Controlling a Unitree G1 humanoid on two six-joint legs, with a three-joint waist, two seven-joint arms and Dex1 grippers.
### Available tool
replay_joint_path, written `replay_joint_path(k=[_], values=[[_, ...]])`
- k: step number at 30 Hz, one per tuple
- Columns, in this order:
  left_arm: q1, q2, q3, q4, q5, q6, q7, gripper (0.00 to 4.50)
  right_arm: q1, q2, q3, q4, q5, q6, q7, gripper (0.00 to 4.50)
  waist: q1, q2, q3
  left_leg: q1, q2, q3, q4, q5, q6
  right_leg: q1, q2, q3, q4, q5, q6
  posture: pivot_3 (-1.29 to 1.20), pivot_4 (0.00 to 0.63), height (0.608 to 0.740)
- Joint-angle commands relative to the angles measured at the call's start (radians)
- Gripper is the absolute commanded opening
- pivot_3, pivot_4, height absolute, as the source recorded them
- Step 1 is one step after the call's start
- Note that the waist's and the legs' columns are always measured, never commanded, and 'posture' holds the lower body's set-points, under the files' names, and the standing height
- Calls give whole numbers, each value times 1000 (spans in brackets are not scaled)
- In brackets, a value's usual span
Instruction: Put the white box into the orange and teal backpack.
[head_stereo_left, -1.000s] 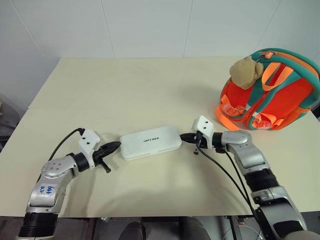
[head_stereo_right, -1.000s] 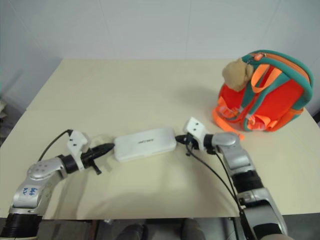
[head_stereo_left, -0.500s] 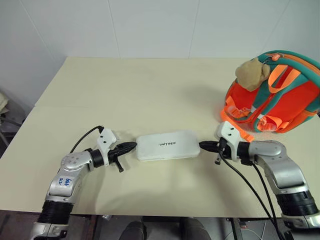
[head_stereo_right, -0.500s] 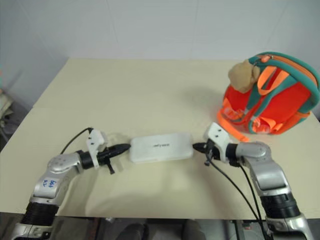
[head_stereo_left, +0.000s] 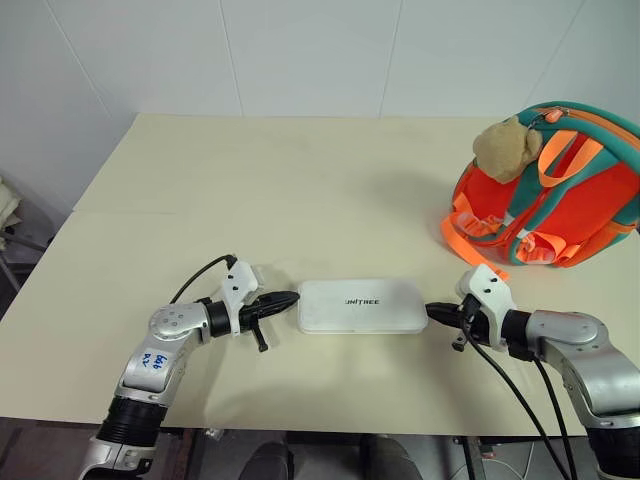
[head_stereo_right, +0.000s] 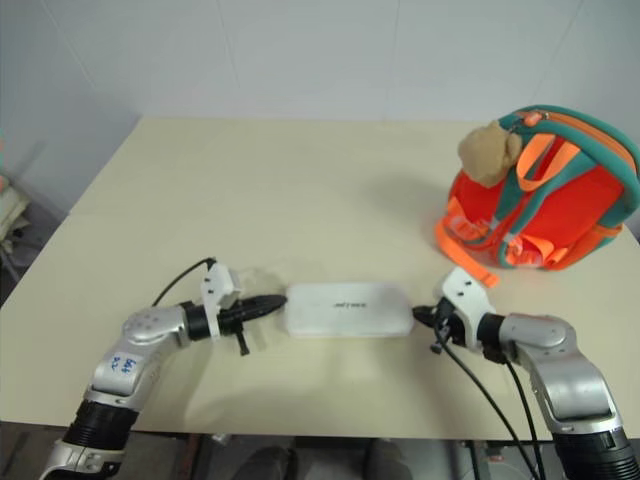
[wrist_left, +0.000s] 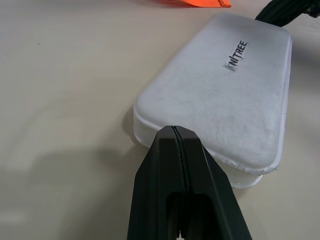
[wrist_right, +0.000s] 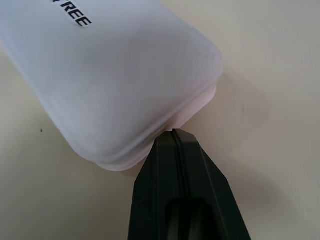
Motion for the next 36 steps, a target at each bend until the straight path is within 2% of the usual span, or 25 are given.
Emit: replay_joint_path(k=[1, 15, 20, 22, 23, 27, 31, 33, 36], values=[[17, -12, -54, -47, -1, 25, -15, 0, -9, -10, -1, -16, 31, -42, 14, 120, 0, 0, 0, 0, 0, 0, 0, 0, 0, 0, 0, 0, 0, 0, 0, 0, 150, 740], [-11, -46, -51, -32, 16, 31, 8, 0, 12, -51, 24, -21, 57, -2, 38, 120, 9, 0, 0, 0, 0, 0, 1, 0, 0, 1, 0, 0, 0, 0, 0, 0, 150, 740], [-9, -8, -15, -53, 10, 53, 1, 0, 4, -78, 10, 13, 75, 3, 72, 120, 9, 0, 0, 0, 0, 0, 1, 0, 0, 1, 0, 0, -1, 0, 0, 0, 150, 740], [-11, 19, 14, -56, -1, 68, -6, 397, -4, -100, -5, 21, 99, 18, 100, 850, 8, 0, 0, 0, 0, 0, 0, 0, 0, 1, 0, 0, -1, 0, 0, 0, 150, 740], [-12, 34, 25, -60, -10, 80, -12, 631, -8, -112, -8, 29, 105, 12, 114, 1072, 8, 0, 0, 0, 0, 0, 0, 0, 0, 1, 1, 0, -1, 0, 0, 0, 150, 740], [-11, 118, 50, -71, -22, 93, -60, 1849, -34, -161, -21, 83, 106, -6, 137, 2416, -2, 0, 0, 0, 1, 0, 0, 0, 0, 1, 2, 0, -1, 0, 0, 0, 150, 740], [-67, 225, 139, 65, -35, 66, -107, 3047, -71, -224, -25, 170, 107, -43, 189, 3746, -7, 0, 0, 0, 2, 0, -1, 0, 0, 0, 2, 0, -1, 0, -1, 0, 150, 740], [-88, 261, 152, 101, -91, 120, -182, 3651, -95, -247, -23, 212, 107, -57, 208, 4406, -13, 0, 0, 0, 2, 0, 0, 0, 0, 0, 3, 0, -1, 0, -1, 0, 150, 740], [-117, 298, 132, 119, -157, 243, -283, 4461, -138, -268, -23, 255, 124, -40, 231, 4500, -16, 0, 0, 0, 2, 0, -1, 0, 1, 0, 3, 0, -3, 0, -1, 0, 150, 740]])
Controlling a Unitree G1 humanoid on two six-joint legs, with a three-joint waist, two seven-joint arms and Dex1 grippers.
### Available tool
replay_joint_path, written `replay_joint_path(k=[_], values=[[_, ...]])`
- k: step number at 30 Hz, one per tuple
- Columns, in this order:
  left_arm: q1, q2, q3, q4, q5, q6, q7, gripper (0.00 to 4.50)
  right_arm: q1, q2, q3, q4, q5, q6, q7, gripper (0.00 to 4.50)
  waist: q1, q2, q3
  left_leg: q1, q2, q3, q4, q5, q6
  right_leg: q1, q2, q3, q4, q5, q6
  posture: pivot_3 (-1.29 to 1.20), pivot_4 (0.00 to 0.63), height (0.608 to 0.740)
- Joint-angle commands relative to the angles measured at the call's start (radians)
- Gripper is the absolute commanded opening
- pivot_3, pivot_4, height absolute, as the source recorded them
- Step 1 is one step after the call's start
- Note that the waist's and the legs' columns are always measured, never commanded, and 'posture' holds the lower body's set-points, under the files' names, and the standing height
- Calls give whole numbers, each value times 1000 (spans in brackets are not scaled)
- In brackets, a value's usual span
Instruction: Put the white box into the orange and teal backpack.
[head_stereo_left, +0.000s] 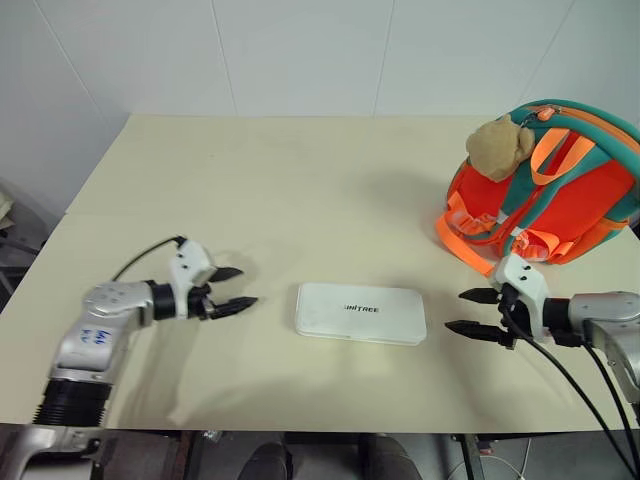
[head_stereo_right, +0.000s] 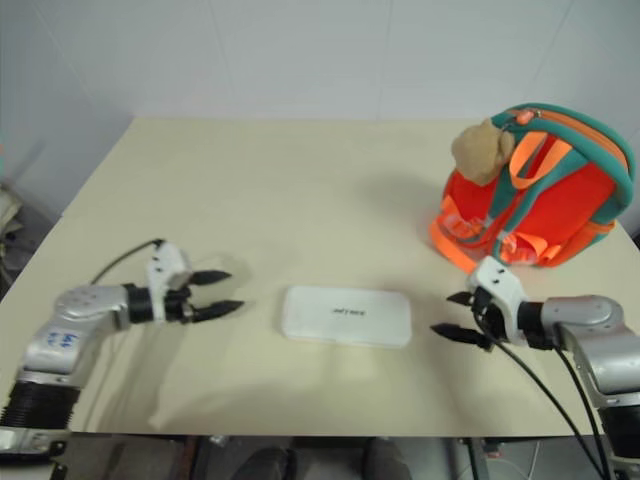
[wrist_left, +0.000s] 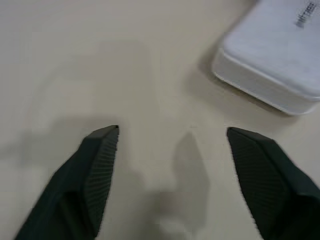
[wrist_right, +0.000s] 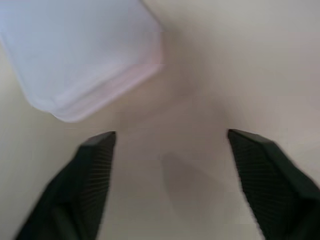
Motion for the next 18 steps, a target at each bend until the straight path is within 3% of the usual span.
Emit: replay_joint_path(k=[1, 8, 18], values=[[-42, 26, -29, 9, -101, 164, -120, 4461, -66, -33, -30, 26, 39, 28, 35, 4500, -1, 0, 0, 0, 0, 0, 0, 0, 0, 0, 0, 0, 0, 0, 0, 0, 150, 740], [-194, -4, -131, 110, -183, 497, -191, 4461, -207, -41, -43, -1, 182, 361, 9, 4500, 0, -1, 1, -1, 1, -1, 1, 0, 0, -1, 2, 0, 2, 0, 0, 0, 150, 740], [-364, -91, -275, 326, -145, 639, -246, 4461, -283, -46, -48, -122, 357, 662, -48, 4500, -1, -1, 1, -4, 1, -1, 0, 0, 0, -4, 2, 0, 4, 0, 0, 0, 150, 740]])
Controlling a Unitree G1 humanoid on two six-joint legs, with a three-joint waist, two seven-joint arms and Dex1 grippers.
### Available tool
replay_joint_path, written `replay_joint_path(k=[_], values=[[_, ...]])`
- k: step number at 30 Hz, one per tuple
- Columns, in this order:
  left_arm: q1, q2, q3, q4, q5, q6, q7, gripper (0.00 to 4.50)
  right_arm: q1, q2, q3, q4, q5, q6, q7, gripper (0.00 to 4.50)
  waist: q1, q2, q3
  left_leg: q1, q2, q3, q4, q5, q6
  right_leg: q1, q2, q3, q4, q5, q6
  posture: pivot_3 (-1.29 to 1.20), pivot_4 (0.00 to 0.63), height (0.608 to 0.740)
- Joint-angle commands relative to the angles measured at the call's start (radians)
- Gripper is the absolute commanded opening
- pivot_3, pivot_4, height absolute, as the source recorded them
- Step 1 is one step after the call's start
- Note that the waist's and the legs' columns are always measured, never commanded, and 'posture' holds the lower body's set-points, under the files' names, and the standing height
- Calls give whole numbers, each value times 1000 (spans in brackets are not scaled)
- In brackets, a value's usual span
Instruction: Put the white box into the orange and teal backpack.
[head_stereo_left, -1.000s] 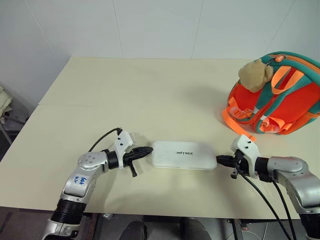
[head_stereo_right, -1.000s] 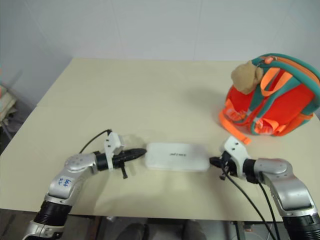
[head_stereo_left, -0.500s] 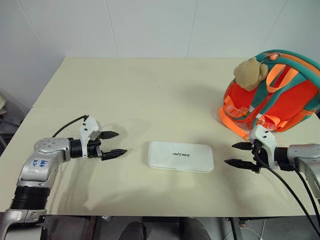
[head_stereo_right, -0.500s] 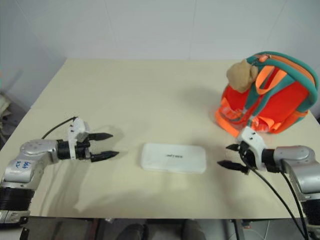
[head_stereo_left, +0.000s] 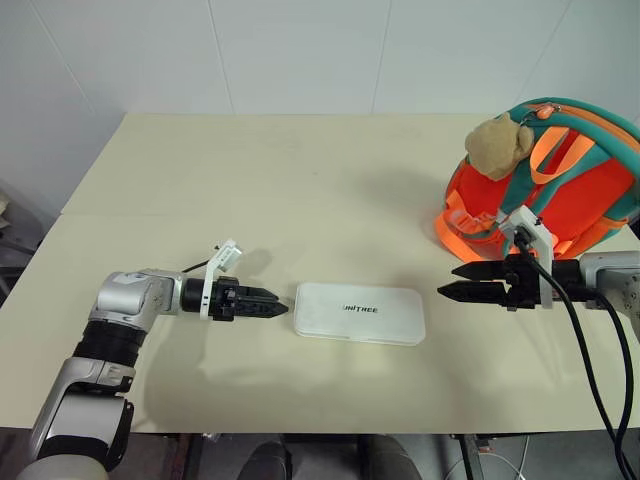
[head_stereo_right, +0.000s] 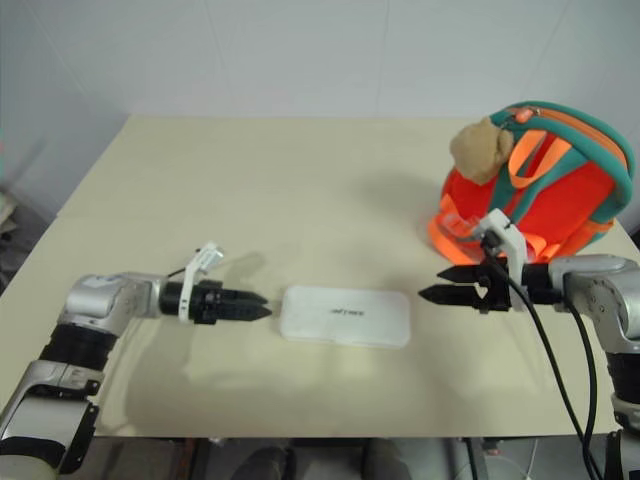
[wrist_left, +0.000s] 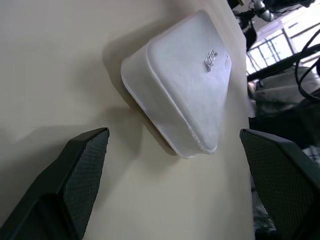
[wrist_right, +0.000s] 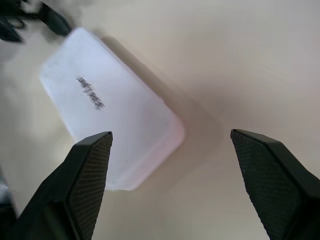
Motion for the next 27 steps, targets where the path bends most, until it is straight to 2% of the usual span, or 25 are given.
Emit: replay_joint_path(k=[1, 11, 27], values=[[-36, -3, -53, 17, 7, 40, -52, 4461, -9, -29, -20, -67, 58, 73, -13, 4500, 2, 0, 0, 0, 0, 0, 0, 0, 0, 0, 0, 0, 0, 0, 0, 0, 150, 740], [-49, -55, -57, 31, -16, 170, -27, 4461, 50, -19, -25, -167, 151, 160, -60, 4500, 4, 0, 0, -1, 0, 0, 1, -1, 1, 0, 0, 0, -1, 0, 0, 0, 150, 740], [-24, -158, -60, 42, 15, 171, 49, 4461, 57, 43, 103, -127, 132, 53, -78, 4500, 10, 0, 0, 0, -2, -1, 4, 0, 0, 2, -1, 0, -1, 0, 1, 0, 150, 740]])
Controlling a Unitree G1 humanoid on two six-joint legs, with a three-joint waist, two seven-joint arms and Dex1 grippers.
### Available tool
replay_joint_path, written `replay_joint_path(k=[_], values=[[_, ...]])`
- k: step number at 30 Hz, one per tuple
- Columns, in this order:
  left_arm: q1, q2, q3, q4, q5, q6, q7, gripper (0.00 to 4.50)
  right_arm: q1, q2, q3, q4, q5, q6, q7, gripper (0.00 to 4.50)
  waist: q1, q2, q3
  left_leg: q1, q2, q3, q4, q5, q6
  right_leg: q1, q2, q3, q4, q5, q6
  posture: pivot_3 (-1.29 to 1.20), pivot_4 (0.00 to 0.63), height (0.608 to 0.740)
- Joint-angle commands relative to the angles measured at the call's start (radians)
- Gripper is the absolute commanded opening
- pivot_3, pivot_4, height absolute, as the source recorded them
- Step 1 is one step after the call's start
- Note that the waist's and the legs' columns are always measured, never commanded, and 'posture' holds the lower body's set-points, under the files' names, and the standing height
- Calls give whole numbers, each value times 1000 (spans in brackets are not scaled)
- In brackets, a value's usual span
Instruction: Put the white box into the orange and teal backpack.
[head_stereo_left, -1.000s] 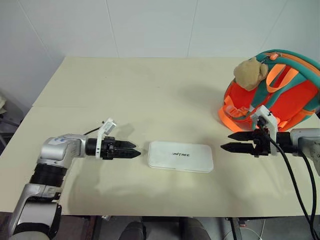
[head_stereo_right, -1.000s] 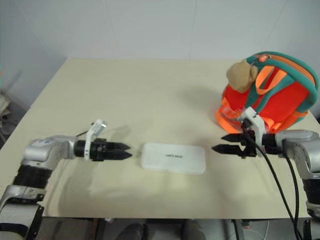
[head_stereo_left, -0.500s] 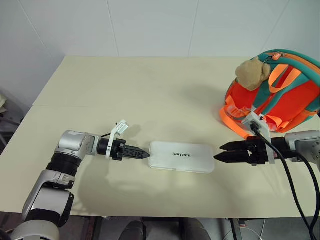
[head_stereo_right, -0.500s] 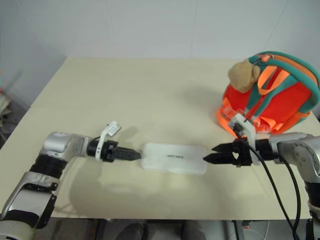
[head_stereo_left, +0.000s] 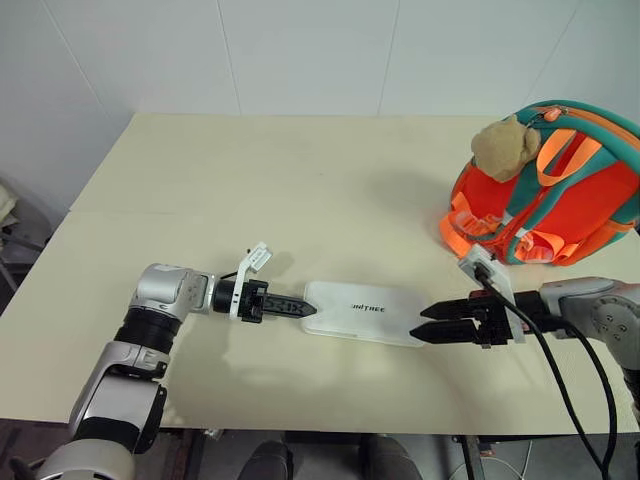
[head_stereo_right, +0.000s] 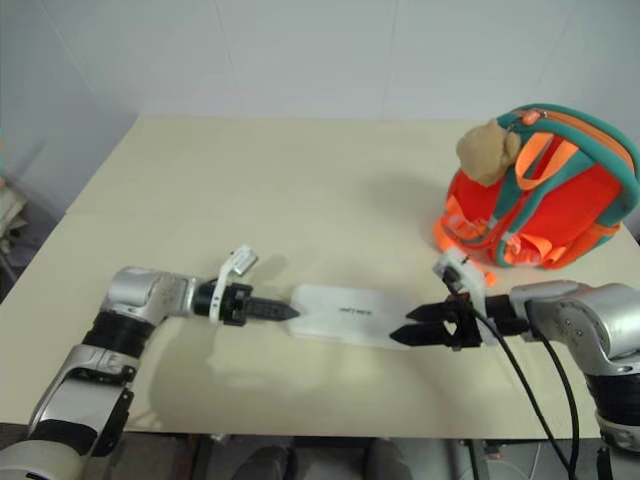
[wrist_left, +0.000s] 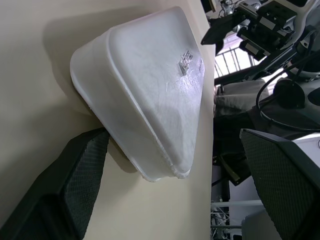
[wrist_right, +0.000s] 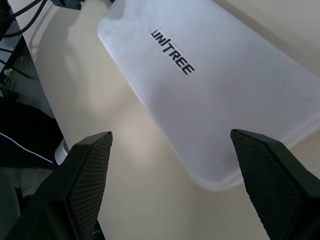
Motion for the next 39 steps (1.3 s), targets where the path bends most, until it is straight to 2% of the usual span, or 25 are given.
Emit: replay_joint_path(k=[1, 10, 22, 30, 34, 39], values=[[38, -15, -39, -4, 8, 19, 20, 4461, -11, 3, 12, 8, -4, -40, 16, 4500, 0, 0, 0, 0, 0, 0, 0, 0, 0, 0, 0, 0, 0, 0, 0, 0, 150, 740], [37, -59, -34, 21, 17, 26, 51, 4461, 10, -4, 43, 11, -18, -112, 49, 4500, 11, 0, 0, 0, 0, 0, 0, 0, 0, 0, 0, 0, -1, 0, 0, 0, 150, 740], [33, -106, 1, 20, 12, 23, 100, 4461, -4, 45, 4, -35, 50, -70, -3, 4500, 19, 0, 0, 3, -1, -1, 1, 1, 0, 5, -1, 0, 0, 1, 1, 0, 150, 740], [67, -87, 13, -8, 14, 23, 112, 4461, -16, -103, -57, 55, 17, -96, 53, 4500, 16, 0, 0, 4, -1, -1, 0, 0, 0, 5, -1, 0, -2, 1, 1, 0, 150, 740], [65, -95, 25, 4, 16, 12, 120, 4461, -35, -124, -18, 136, -41, -153, 77, 4500, 14, 0, -1, 5, -1, 0, -1, 0, 0, 5, 0, 0, -2, 1, 1, 0, 150, 740], [60, -112, 35, -7, 10, 23, 137, 4461, -50, -73, 58, 205, -102, -204, 88, 4500, 15, 0, -1, 5, -1, -1, 0, 1, 0, 6, 0, 0, -2, 1, 0, 0, 150, 740]])
